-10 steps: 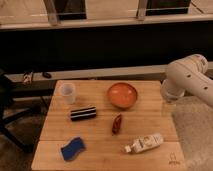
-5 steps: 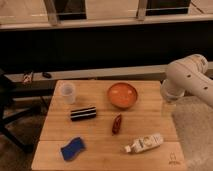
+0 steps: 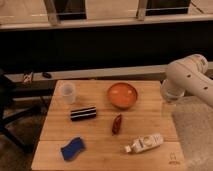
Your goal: Place the bottle in the ceramic bowl
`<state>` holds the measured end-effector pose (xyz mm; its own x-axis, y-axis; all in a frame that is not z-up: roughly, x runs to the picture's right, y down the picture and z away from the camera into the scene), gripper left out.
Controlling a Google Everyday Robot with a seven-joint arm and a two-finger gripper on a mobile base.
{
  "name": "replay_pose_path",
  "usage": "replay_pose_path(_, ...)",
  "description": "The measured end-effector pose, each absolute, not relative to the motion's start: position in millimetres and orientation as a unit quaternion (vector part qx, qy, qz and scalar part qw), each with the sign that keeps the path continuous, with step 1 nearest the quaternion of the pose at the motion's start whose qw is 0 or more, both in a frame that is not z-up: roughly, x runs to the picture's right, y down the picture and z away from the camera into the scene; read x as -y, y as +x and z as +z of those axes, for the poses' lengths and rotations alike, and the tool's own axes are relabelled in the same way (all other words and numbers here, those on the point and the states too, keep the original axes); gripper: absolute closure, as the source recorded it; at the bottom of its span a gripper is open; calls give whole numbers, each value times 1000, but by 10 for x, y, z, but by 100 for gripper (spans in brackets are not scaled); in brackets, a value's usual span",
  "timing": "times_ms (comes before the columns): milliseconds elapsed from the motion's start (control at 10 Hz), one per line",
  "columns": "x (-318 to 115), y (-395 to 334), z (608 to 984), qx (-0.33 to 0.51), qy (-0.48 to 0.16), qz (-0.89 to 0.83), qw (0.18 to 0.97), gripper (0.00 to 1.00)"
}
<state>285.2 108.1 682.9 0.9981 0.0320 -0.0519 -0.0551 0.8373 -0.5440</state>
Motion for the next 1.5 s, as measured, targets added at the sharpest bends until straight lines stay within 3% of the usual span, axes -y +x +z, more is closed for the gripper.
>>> replay_pose_path(700, -1081, 2851, 6830, -20, -284, 23, 958, 20)
replay_pose_path(1500, -1566, 2585, 6837, 20, -304, -26, 952, 20)
